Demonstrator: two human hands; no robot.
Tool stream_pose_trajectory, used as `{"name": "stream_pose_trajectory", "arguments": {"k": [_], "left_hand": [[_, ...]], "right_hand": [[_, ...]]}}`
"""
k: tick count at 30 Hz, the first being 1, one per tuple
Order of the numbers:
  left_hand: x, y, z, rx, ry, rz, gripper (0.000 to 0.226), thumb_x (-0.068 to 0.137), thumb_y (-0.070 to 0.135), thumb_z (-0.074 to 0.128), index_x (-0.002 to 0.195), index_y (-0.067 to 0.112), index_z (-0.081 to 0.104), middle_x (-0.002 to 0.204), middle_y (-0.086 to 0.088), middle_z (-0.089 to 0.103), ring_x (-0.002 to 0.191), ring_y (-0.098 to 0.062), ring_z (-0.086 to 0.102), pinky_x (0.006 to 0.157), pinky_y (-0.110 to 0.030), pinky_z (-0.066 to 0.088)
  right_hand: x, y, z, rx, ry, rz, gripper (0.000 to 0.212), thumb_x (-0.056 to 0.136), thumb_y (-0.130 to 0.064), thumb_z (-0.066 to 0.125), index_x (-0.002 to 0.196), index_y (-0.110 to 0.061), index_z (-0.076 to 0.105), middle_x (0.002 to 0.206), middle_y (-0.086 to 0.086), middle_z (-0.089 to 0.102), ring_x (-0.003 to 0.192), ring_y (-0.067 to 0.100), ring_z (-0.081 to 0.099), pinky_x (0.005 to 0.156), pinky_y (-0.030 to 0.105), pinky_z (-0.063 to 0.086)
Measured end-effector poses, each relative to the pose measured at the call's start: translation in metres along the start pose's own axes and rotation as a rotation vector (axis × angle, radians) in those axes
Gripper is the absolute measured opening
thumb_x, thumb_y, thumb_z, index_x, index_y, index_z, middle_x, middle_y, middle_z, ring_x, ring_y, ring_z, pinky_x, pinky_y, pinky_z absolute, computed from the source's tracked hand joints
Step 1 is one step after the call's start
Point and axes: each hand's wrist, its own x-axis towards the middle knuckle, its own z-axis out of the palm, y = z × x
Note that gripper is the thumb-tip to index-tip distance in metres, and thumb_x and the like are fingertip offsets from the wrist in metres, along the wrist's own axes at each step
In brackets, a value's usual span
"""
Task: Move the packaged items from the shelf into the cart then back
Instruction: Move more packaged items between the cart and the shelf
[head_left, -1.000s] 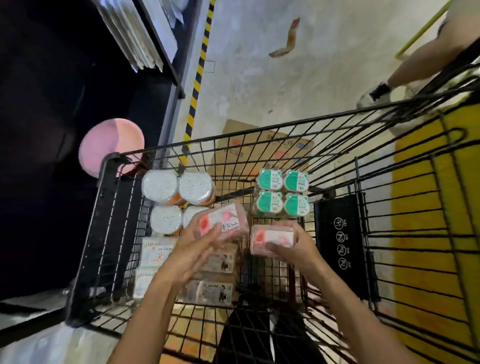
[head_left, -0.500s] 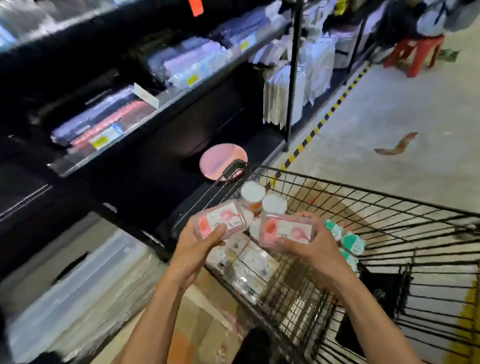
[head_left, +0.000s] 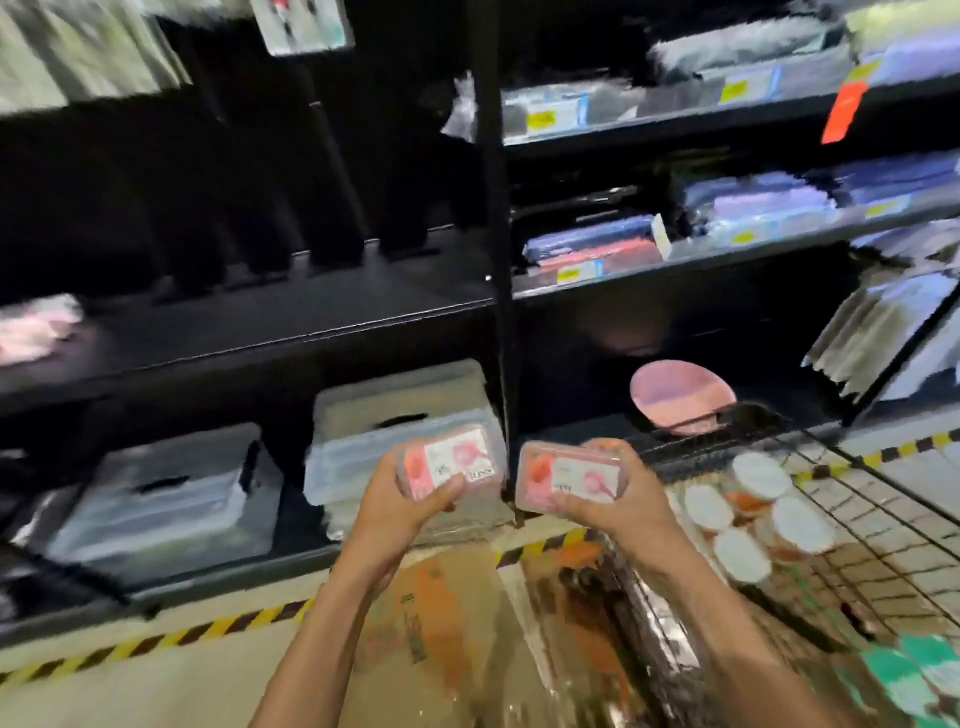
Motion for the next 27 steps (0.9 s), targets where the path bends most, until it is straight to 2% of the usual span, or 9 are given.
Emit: {"name": "stream_pose_trajectory", "arguments": {"k": [2,4,8,11,16,19,22,25,27], "left_hand": [[-0.010,-0.009,-0.054,0.020,0.083,0.005,0.067,0.057,0.060,0.082,0.111,0.035,0.052,0.115,0.000,0.060,0.103,-0.026,0.061,0.075,-0.028,0.050],[-0.020,-0.017,-0.111,0.004,0.175,0.016,0.079,0.050,0.060,0.084,0.116,0.029,0.053,0.114,-0.003,0.062,0.103,-0.022,0.062,0.078,-0.033,0.054],[-0.042,-0.029,-0.218,0.040,0.251,0.009,0.058,0.071,0.029,0.082,0.118,0.026,0.048,0.112,0.002,0.062,0.098,-0.010,0.062,0.067,-0.019,0.052],[-0.054,-0.040,-0.292,0.105,0.314,-0.010,0.058,0.074,0.028,0.080,0.120,0.026,0.046,0.111,0.006,0.060,0.098,-0.009,0.061,0.063,-0.016,0.052],[-0.065,-0.058,-0.394,0.083,0.405,-0.022,0.065,0.070,0.027,0.083,0.124,0.020,0.047,0.116,-0.001,0.062,0.104,-0.015,0.062,0.076,-0.029,0.058],[-0.065,-0.068,-0.440,0.053,0.463,-0.043,0.065,0.070,0.027,0.083,0.123,0.021,0.046,0.116,-0.002,0.060,0.105,-0.019,0.061,0.070,-0.026,0.055],[-0.058,-0.075,-0.481,0.028,0.518,-0.051,0.061,0.071,0.023,0.082,0.121,0.022,0.046,0.115,0.000,0.059,0.104,-0.017,0.060,0.070,-0.024,0.055],[-0.041,-0.082,-0.524,0.028,0.528,-0.031,0.059,0.072,0.020,0.082,0.120,0.021,0.047,0.114,0.001,0.059,0.103,-0.014,0.060,0.069,-0.021,0.055],[-0.024,-0.086,-0.554,0.027,0.511,-0.025,0.055,0.074,0.017,0.080,0.119,0.021,0.048,0.112,0.002,0.060,0.102,-0.011,0.061,0.069,-0.018,0.053]], "right_hand": [[0.010,-0.004,0.051,-0.044,-0.082,-0.021,0.056,0.060,-0.013,0.087,0.102,-0.025,0.052,0.101,0.004,0.063,0.081,0.003,0.063,0.058,0.016,0.049],[0.017,-0.005,0.107,-0.067,-0.165,-0.037,0.055,0.064,-0.013,0.087,0.103,-0.026,0.051,0.104,0.006,0.063,0.086,0.008,0.063,0.059,0.015,0.049],[0.015,-0.005,0.228,-0.065,-0.295,-0.022,0.057,0.069,-0.014,0.084,0.112,-0.026,0.048,0.109,0.000,0.063,0.093,0.006,0.062,0.063,0.016,0.051],[0.010,-0.005,0.311,-0.078,-0.351,-0.013,0.060,0.071,-0.015,0.083,0.117,-0.026,0.047,0.113,0.001,0.060,0.101,0.012,0.060,0.067,0.022,0.055],[0.009,-0.013,0.418,-0.076,-0.426,-0.004,0.057,0.070,-0.012,0.083,0.115,-0.024,0.049,0.109,0.003,0.062,0.100,0.019,0.062,0.068,0.026,0.057],[0.019,-0.017,0.466,-0.117,-0.489,-0.029,0.056,0.070,-0.014,0.083,0.113,-0.026,0.050,0.111,0.005,0.062,0.103,0.021,0.062,0.068,0.027,0.057],[0.038,-0.019,0.507,-0.115,-0.535,-0.030,0.054,0.069,-0.014,0.084,0.111,-0.027,0.052,0.110,0.006,0.062,0.103,0.023,0.062,0.071,0.035,0.059],[0.065,-0.021,0.551,-0.145,-0.560,-0.063,0.054,0.070,-0.014,0.083,0.111,-0.027,0.051,0.110,0.003,0.060,0.103,0.018,0.060,0.064,0.024,0.056],[0.085,-0.020,0.582,-0.148,-0.589,-0.065,0.054,0.070,-0.015,0.083,0.112,-0.027,0.051,0.110,0.001,0.060,0.103,0.016,0.060,0.066,0.023,0.055]]}}
